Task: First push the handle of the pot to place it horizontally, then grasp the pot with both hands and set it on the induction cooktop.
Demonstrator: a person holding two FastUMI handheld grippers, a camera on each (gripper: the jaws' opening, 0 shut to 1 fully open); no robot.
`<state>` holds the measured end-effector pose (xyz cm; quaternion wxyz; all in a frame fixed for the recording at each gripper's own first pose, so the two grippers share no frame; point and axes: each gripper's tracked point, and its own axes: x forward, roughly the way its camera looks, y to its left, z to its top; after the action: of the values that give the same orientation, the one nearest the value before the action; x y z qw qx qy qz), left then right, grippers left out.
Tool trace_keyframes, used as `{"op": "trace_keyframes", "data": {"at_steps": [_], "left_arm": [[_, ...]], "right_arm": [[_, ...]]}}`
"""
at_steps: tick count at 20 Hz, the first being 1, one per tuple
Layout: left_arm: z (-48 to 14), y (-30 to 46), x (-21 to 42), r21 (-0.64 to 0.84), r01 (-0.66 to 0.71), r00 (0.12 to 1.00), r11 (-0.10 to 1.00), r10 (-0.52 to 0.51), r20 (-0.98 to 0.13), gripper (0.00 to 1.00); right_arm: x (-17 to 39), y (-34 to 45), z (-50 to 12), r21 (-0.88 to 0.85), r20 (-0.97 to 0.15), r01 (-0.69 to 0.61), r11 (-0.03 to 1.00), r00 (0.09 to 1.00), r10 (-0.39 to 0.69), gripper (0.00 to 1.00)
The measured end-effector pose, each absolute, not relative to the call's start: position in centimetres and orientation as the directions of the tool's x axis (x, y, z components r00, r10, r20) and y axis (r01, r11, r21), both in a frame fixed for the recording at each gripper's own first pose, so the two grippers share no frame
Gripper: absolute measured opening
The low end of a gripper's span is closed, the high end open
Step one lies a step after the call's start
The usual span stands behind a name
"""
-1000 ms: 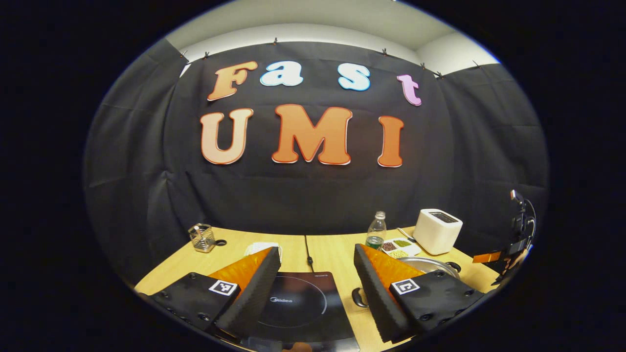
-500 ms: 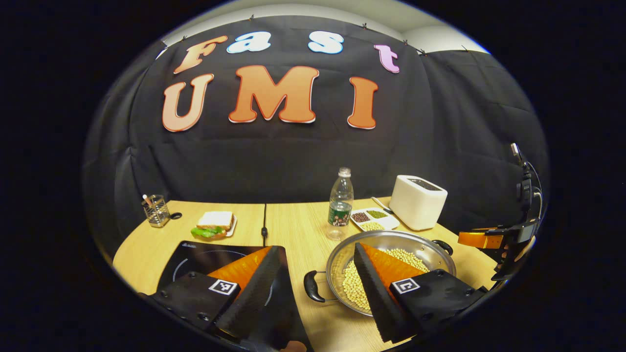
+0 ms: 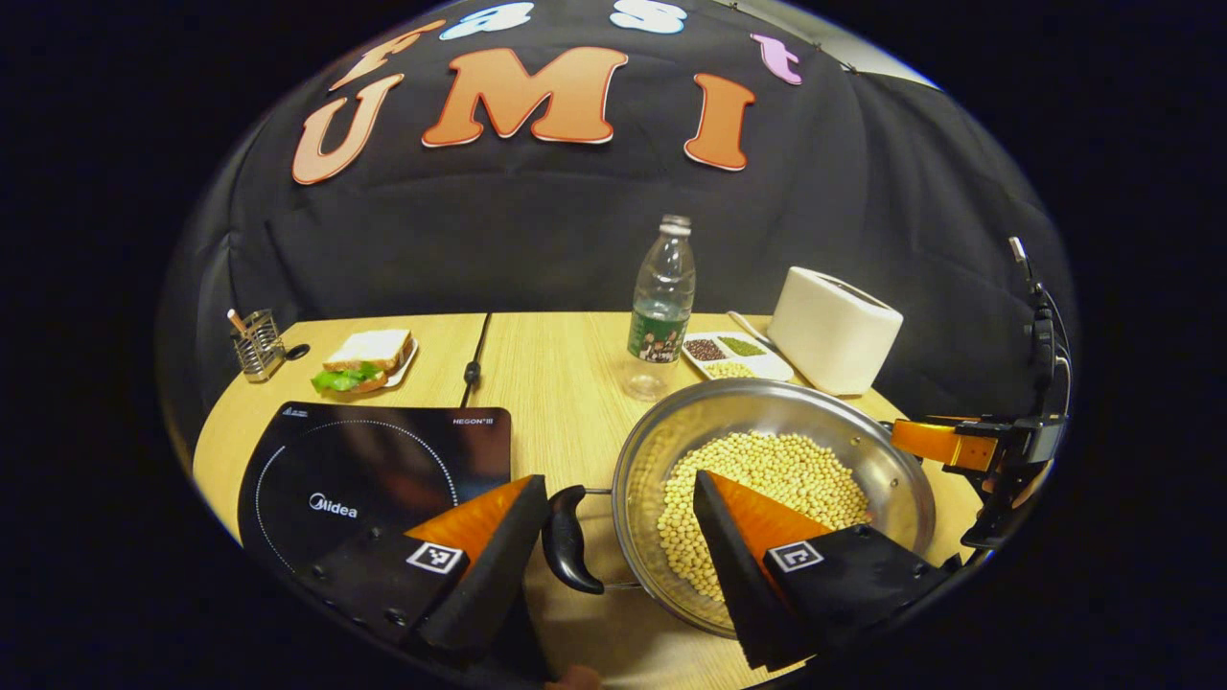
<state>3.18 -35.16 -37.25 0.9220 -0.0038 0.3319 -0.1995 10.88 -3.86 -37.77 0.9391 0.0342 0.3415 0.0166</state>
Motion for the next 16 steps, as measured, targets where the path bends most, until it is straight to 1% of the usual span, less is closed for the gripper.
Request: {"op": "trace_keyframes", "data": {"at_steps": [5, 6, 8, 9, 10, 11, 12, 13, 16], "left_arm": [[-40.9, -35.7, 2.7, -0.186, 0.351, 0.613, 0.918, -0.375, -0.696, 1.00], [-41.0, -35.5, 2.9, -0.174, 0.347, 0.616, 0.922, -0.364, -0.699, 1.00], [-41.0, -36.0, 3.2, -0.177, 0.358, 0.614, 0.917, -0.374, -0.695, 0.97], [-41.2, -36.0, 3.2, -0.171, 0.360, 0.609, 0.917, -0.370, -0.702, 0.99], [-41.3, -36.0, 3.3, -0.161, 0.364, 0.608, 0.917, -0.365, -0.705, 0.98], [-41.6, -35.5, 3.4, -0.141, 0.359, 0.606, 0.923, -0.345, -0.717, 0.96], [-41.7, -35.1, 3.5, -0.126, 0.354, 0.610, 0.927, -0.331, -0.720, 0.94], [-41.8, -34.6, 3.9, -0.107, 0.342, 0.617, 0.934, -0.309, -0.724, 0.85], [-41.9, -34.8, 3.6, -0.104, 0.335, 0.608, 0.937, -0.299, -0.736, 0.67]], "right_arm": [[11.6, -3.5, -40.1, 0.061, -0.675, -0.007, 0.998, 0.736, 0.046, 0.94], [11.8, -3.3, -40.3, 0.063, -0.678, -0.010, 0.998, 0.734, 0.050, 0.94], [12.0, -3.1, -40.9, 0.067, -0.688, -0.014, 0.998, 0.723, 0.056, 0.93], [11.9, -2.9, -41.3, 0.072, -0.698, -0.016, 0.997, 0.714, 0.062, 0.90], [11.8, -2.4, -41.4, 0.093, -0.704, -0.024, 0.995, 0.706, 0.082, 0.86], [11.8, -2.4, -41.5, 0.099, -0.706, -0.020, 0.995, 0.703, 0.084, 0.76], [11.9, -2.4, -41.3, 0.103, -0.704, -0.022, 0.994, 0.704, 0.088, 0.71], [11.8, -2.4, -41.5, 0.100, -0.707, -0.030, 0.995, 0.701, 0.092, 0.69], [11.8, -2.4, -41.5, 0.088, -0.703, -0.044, 0.995, 0.705, 0.093, 0.65]]}}
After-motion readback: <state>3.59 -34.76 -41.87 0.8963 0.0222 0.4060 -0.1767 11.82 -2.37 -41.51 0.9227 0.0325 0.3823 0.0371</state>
